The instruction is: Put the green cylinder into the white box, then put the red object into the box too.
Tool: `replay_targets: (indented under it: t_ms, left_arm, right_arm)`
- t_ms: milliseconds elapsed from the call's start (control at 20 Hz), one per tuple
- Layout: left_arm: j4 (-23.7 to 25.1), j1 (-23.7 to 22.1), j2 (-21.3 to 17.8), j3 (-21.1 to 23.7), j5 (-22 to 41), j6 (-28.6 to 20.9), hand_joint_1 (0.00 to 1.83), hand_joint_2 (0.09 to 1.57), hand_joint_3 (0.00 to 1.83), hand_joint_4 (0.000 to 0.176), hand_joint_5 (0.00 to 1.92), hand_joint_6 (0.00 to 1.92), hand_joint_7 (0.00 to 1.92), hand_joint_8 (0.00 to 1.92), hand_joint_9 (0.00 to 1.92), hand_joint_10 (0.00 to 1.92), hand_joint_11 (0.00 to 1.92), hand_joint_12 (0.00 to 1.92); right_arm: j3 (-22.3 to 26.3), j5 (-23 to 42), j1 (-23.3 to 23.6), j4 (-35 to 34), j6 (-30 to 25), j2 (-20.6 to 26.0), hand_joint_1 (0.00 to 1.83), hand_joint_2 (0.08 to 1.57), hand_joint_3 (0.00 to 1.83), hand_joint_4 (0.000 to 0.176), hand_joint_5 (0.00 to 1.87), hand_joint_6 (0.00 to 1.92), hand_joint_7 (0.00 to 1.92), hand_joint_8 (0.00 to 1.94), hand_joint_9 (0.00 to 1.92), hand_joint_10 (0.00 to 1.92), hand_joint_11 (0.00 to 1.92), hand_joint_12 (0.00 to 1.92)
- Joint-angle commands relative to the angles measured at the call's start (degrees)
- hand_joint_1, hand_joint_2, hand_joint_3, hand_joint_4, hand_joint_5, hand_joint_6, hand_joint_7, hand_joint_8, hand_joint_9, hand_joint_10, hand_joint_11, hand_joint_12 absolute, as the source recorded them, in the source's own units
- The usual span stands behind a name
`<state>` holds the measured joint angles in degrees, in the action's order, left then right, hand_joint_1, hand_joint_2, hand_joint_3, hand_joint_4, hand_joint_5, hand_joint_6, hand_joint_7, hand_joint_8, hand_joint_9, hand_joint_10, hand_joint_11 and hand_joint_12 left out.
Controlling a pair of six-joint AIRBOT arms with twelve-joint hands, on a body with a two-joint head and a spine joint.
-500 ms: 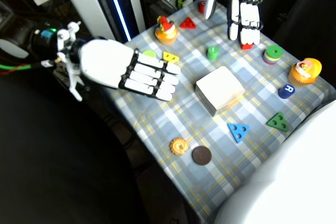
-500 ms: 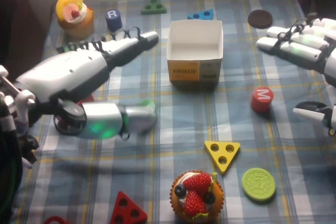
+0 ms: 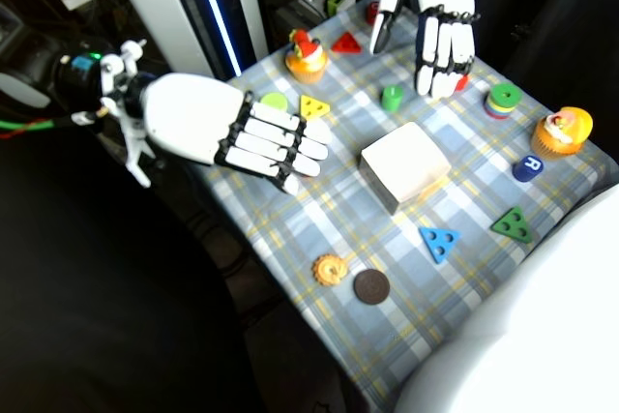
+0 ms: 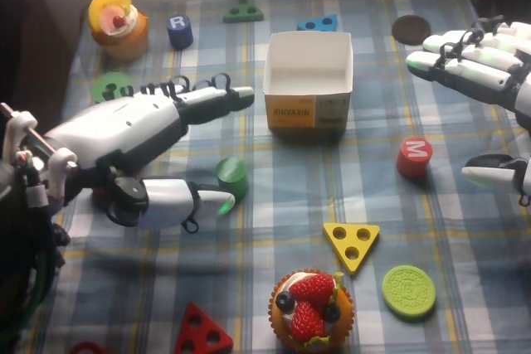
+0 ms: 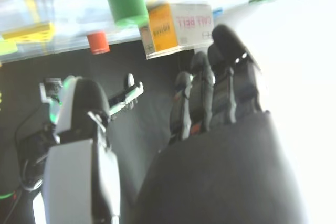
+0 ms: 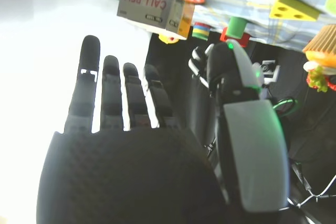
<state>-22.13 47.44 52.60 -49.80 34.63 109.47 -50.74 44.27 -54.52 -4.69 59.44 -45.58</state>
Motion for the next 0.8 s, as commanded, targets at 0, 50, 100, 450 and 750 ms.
replay_targets:
  t_ms: [0, 50, 100, 450, 750]
  left_arm:
    - [0.48, -0.35, 0.33, -0.45, 5.46, 0.00, 0.92, 1.17, 0.00, 0.067, 0.23, 0.10, 0.32, 0.06, 0.00, 0.80, 0.00, 1.40]
    - [-0.04, -0.35, 0.81, -0.97, 5.07, 0.08, 0.92, 1.17, 0.00, 0.066, 0.20, 0.20, 0.33, 0.10, 0.00, 0.83, 0.00, 1.42]
    - [-0.42, -0.31, 1.14, -1.33, 4.82, 0.13, 0.94, 1.16, 0.00, 0.063, 0.16, 0.38, 0.33, 0.15, 0.00, 0.89, 0.00, 1.46]
    - [-2.91, 0.14, 4.11, -3.35, 2.05, 2.26, 0.90, 1.22, 0.00, 0.065, 0.00, 0.89, 0.10, 0.89, 0.00, 1.14, 0.00, 1.83]
    - [-6.26, -0.17, 6.58, -4.80, 0.29, 8.01, 1.01, 1.36, 0.00, 0.026, 0.51, 1.58, 0.52, 1.51, 0.01, 1.44, 0.00, 1.85]
  right_arm:
    - [0.05, 7.20, 0.53, -0.32, -0.06, 0.08, 0.61, 1.27, 0.01, 0.000, 0.00, 0.00, 0.03, 0.00, 0.00, 0.22, 0.00, 1.11]
    - [0.04, 7.23, 0.53, -0.35, -0.06, 0.08, 0.62, 1.27, 0.00, 0.000, 0.00, 0.00, 0.04, 0.01, 0.00, 0.26, 0.00, 1.14]
    - [0.04, 7.27, 0.53, -0.37, -0.06, 0.07, 0.62, 1.27, 0.00, 0.000, 0.00, 0.00, 0.05, 0.01, 0.00, 0.27, 0.00, 1.16]
    - [-0.25, 7.32, 0.52, -0.38, -0.67, -0.21, 0.63, 1.26, 0.00, 0.000, 0.02, 0.01, 0.08, 0.01, 0.00, 0.30, 0.00, 1.27]
    - [-0.30, 7.32, 0.51, -0.39, -1.00, -0.24, 0.62, 1.27, 0.00, 0.004, 0.00, 0.00, 0.05, 0.00, 0.00, 0.24, 0.00, 1.17]
